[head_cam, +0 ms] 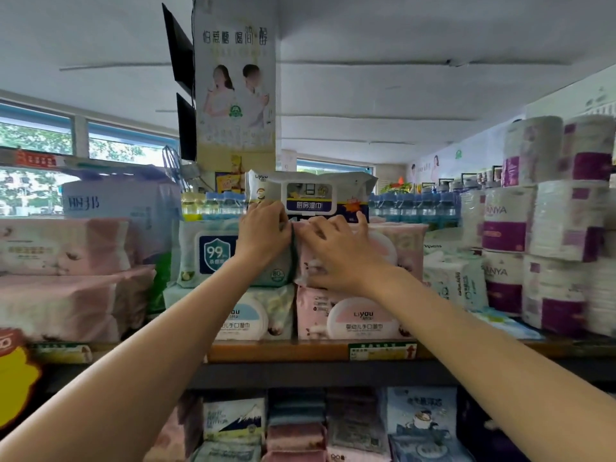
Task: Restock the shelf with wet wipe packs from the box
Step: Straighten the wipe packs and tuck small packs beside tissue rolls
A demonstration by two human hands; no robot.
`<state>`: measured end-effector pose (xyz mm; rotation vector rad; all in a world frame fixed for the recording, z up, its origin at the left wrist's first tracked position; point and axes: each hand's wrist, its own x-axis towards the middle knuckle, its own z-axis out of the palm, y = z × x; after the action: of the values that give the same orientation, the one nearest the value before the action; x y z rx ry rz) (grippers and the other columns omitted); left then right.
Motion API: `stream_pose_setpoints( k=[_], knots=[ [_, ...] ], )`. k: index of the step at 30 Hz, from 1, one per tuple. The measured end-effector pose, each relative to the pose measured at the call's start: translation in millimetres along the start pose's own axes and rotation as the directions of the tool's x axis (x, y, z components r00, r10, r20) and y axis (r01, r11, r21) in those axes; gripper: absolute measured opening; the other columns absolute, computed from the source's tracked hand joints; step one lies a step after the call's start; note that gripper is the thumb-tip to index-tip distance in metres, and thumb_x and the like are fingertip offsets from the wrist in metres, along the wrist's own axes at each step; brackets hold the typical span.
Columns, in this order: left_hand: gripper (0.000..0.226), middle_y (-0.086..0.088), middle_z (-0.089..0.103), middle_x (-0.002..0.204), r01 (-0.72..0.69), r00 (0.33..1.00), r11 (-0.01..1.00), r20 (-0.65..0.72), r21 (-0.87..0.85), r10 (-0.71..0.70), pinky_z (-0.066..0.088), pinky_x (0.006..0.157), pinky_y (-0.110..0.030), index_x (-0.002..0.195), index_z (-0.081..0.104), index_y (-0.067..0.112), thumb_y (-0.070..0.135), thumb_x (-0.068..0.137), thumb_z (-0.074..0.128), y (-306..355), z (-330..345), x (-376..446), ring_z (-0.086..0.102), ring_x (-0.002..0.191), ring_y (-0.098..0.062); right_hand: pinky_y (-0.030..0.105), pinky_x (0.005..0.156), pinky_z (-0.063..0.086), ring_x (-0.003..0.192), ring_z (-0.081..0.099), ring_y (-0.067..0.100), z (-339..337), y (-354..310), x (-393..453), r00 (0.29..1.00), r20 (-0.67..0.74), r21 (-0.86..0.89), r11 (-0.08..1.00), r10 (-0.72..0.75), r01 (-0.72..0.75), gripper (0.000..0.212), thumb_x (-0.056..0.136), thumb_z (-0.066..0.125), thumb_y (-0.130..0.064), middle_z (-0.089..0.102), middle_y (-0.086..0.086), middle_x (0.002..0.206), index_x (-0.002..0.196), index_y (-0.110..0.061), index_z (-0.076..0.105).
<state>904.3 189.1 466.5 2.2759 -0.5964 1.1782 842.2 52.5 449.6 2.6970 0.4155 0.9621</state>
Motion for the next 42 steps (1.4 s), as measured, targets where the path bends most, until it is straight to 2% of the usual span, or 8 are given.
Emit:
stream_pose_setpoints(
  k=[6,9,13,17,21,27,34,42],
  knots=[
    [0.016,-0.005,0.063,0.098,0.014,1.0,0.972,0.025,-0.235,-0.008,0.046,0.084,-0.031,0.1,0.062,0.007,0.011,0.087,0.053,-8,-30,42,0.057,0.09,-0.018,0.048,0.106,0.031,0.119,0.049,0.027,-37,38,40,0.98,-0.115,0.221,0.966,0.16,-0.132,0.047,0.092,0.048,-0.032,0.056,0.006,0.124,0.136,-0.023,0.038],
    [0.035,-0.016,0.054,0.126,0.119,0.985,0.968,0.146,-0.222,-0.088,0.049,0.093,-0.042,0.123,0.051,0.01,0.005,0.088,0.049,-25,-32,75,0.057,0.104,-0.029,0.033,0.09,0.042,0.113,0.05,0.03,-48,71,64,0.963,0.03,0.288,0.92,0.267,-0.264,0.049,0.091,0.048,-0.017,0.048,0.016,0.131,0.138,-0.018,0.036],
    [0.064,-0.022,0.025,0.148,0.173,0.944,0.979,0.303,-0.105,-0.134,0.045,0.069,-0.025,0.144,0.028,0.023,-0.001,0.087,0.046,-38,-15,103,0.053,0.109,-0.036,0.021,0.062,0.036,0.087,0.051,0.017,-40,102,95,0.892,0.224,0.41,0.793,0.391,-0.451,0.061,0.091,0.04,0.0,0.031,0.017,0.148,0.146,-0.018,0.023],
    [0.082,-0.025,0.018,0.15,0.274,0.875,0.952,0.445,-0.133,-0.19,0.04,0.054,-0.02,0.148,0.005,0.032,-0.01,0.087,0.039,-40,-2,121,0.053,0.074,-0.02,0.033,0.078,0.043,0.129,0.037,0.034,-24,114,115,0.803,0.342,0.51,0.621,0.488,-0.595,0.066,0.091,0.038,0.005,0.018,0.018,0.153,0.149,-0.02,0.016],
    [0.083,-0.02,0.031,0.144,0.434,0.759,0.874,0.611,-0.217,-0.226,0.044,0.055,-0.023,0.147,0.013,0.036,-0.015,0.086,0.036,-55,3,126,0.047,0.067,-0.014,0.042,0.102,0.039,0.126,0.041,0.038,-20,106,127,0.756,0.485,0.491,0.578,0.44,-0.652,0.047,0.092,0.045,-0.001,0.036,0.021,0.139,0.138,-0.004,0.035],
    [0.082,-0.017,0.018,0.152,0.609,0.698,0.721,0.654,-0.33,-0.291,0.051,0.085,-0.039,0.14,0.031,0.037,-0.019,0.082,0.041,-88,-3,133,0.049,0.113,-0.033,0.048,0.1,0.044,0.117,0.048,0.037,-12,93,150,0.752,0.456,0.493,0.568,0.477,-0.659,0.054,0.09,0.046,0.003,0.041,0.022,0.136,0.141,-0.01,0.036],
    [0.081,-0.019,0.017,0.153,0.633,0.723,0.701,0.575,-0.33,-0.382,0.046,0.09,-0.036,0.144,0.027,0.032,-0.021,0.084,0.038,-95,-9,124,0.04,0.127,-0.033,0.05,0.099,0.044,0.123,0.044,0.038,-3,82,162,0.814,0.433,0.626,0.521,0.386,-0.58,0.058,0.091,0.042,0.008,0.037,0.022,0.142,0.144,-0.014,0.032],
    [0.079,-0.021,0.039,0.135,0.481,0.781,0.873,0.492,-0.078,-0.386,0.042,0.061,-0.024,0.147,0.016,0.033,-0.012,0.086,0.037,-82,-14,112,0.044,0.072,-0.017,0.05,0.093,0.05,0.123,0.042,0.039,0,89,153,0.823,0.425,0.683,0.463,0.376,-0.565,0.071,0.084,0.044,0.015,0.028,0.013,0.147,0.14,-0.029,0.036]
  ],
)
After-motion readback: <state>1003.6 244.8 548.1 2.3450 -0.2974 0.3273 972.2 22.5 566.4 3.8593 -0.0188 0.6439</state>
